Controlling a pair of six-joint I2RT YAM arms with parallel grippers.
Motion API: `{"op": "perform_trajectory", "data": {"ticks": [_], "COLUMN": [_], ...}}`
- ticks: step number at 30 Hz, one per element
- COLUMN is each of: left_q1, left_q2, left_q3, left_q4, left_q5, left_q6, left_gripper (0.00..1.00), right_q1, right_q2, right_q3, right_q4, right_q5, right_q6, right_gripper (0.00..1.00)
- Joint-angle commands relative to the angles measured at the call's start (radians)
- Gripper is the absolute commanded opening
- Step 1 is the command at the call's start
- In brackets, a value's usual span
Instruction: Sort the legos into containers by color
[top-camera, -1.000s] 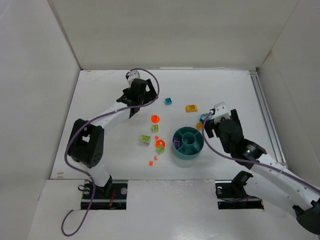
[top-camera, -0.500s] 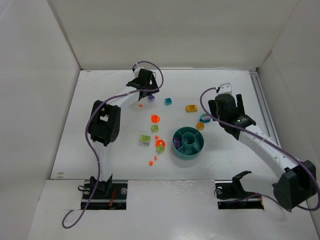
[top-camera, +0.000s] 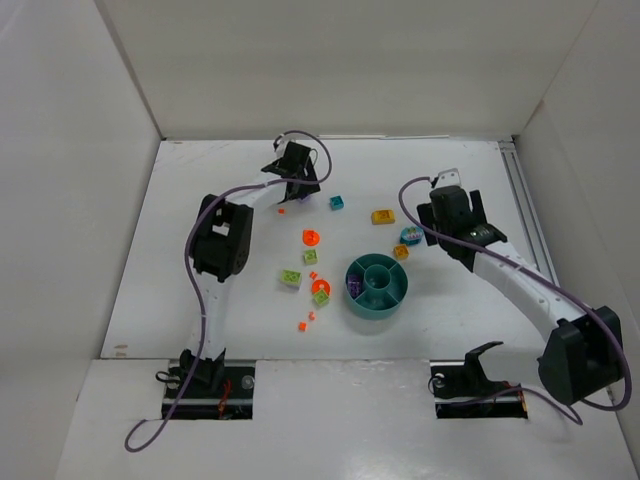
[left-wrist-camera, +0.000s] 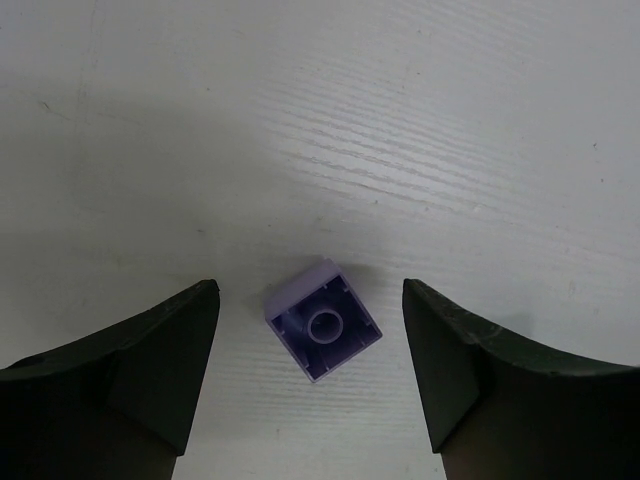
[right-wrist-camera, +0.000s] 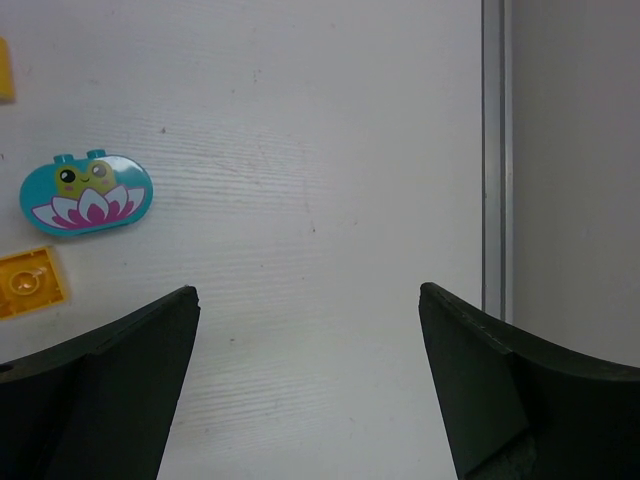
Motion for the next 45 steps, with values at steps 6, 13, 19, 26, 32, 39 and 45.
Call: {"op": "perform_trajectory", "data": {"ticks": [6, 13, 19, 26, 32, 39, 45], "left_q1": [-0.049, -0.049, -0.049, -0.091, -0.222, -0.459, -0.52], "left_q2": [0.049, 0.013, -0.101, -0.378, -0.673, -0.906, -0.926], "left_q3": [0.09, 0.075, -0.026, -0.302, -0.565, -0.804, -0.853], "left_q4": [-0.058, -0.069, -0.009, 0.17, 0.296, 0.37, 0.414], "left_q5": [-0.081, -0.09, -0.032, 0.094, 0.114, 0.024, 0.049], "left_q6": [-0.006, -0.015, 0.006, 0.034, 0.022, -0.05, -0.09], "left_gripper": [0.56, 0.29, 0.15, 0.13, 0.13, 0.19, 0.19], "right_q1": [-0.005, -0.005, -0.005, -0.005, -0.005, 0.024, 0.024], "right_q2": [0.007, -0.027, -0.071, -0.189, -0.341, -0.447, -0.481], "right_q3": [0.027, 0.008, -0.015, -0.085, -0.159, -0.205, -0.216], "right_q4": [0.021, 0.012, 0.012, 0.01, 0.01, -0.008, -0.008], "right_q5": [-0.012, -0.012, -0.023, -0.046, -0.092, -0.102, -0.102], "right_q6": [-0.006, -0.006, -0.006, -0.006, -0.015, -0.033, -0.033], "right_gripper": [0.94, 0.94, 0.94, 0.93, 0.93, 0.93, 0.93]}}
